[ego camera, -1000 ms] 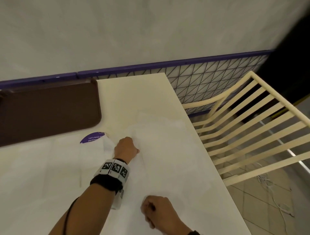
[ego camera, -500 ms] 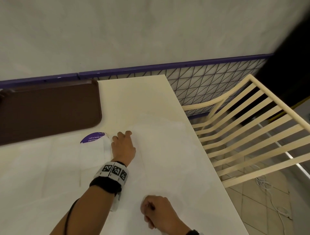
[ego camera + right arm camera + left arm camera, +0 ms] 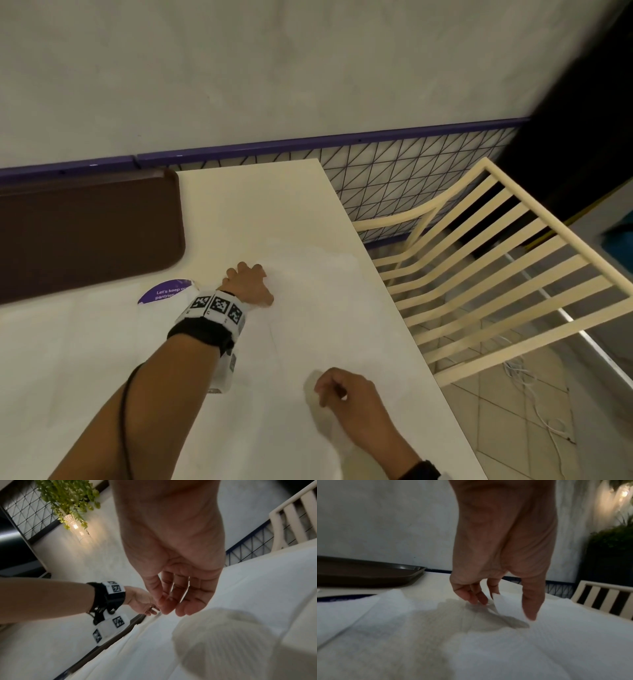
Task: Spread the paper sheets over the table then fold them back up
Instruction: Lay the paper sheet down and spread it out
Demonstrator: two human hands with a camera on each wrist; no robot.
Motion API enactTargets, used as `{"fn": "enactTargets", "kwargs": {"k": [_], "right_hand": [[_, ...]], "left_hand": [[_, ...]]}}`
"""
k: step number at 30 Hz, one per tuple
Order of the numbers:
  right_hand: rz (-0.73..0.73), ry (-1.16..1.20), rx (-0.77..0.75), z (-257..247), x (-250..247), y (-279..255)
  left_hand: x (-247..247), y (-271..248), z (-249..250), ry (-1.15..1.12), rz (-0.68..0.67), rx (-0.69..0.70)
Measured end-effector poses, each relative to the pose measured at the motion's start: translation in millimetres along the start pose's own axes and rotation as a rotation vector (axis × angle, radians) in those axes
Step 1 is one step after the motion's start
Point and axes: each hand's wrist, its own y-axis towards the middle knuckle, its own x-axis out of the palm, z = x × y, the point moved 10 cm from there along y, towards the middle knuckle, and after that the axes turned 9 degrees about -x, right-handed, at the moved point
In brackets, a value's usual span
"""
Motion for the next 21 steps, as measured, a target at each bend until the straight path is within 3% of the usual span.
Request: {"fn": "enactTargets", "kwargs": {"k": [3,6,10,13,16,18,19,21], "right_hand": [[0.032,0.005,0.016,2,-19,3],[0.066,-0.070,-0.043,-11,-34,10],[0.214,-0.375,-0.356,-83,-59,24],[0.156,-0.605,-0.610,-148,-54,38],[0.005,-0.635,-0.621,-192,-40,46],[-0.044,-0.379,-0.533,-209,-39,46],[-0.066,-0.259,-0.488,-216,-36,45],[-0.101,-0.094,-0.433,-228,-30,42]], "left_hand": [[-12,-6,8,-0.085,0.108,0.046],[-32,-39,27,-0.305,0.218,0.262],[-49,-122,44,-0.255,0.303,0.542],[-57,-176,37,-0.193,0.381,0.644],[-87,-211,-4,-0.595,0.384,0.559],[-97,-222,-47,-0.917,0.311,0.428],[-92,-226,-62,-1.000,0.220,0.388],[-73,-235,-82,-0.945,0.059,0.360]]}}
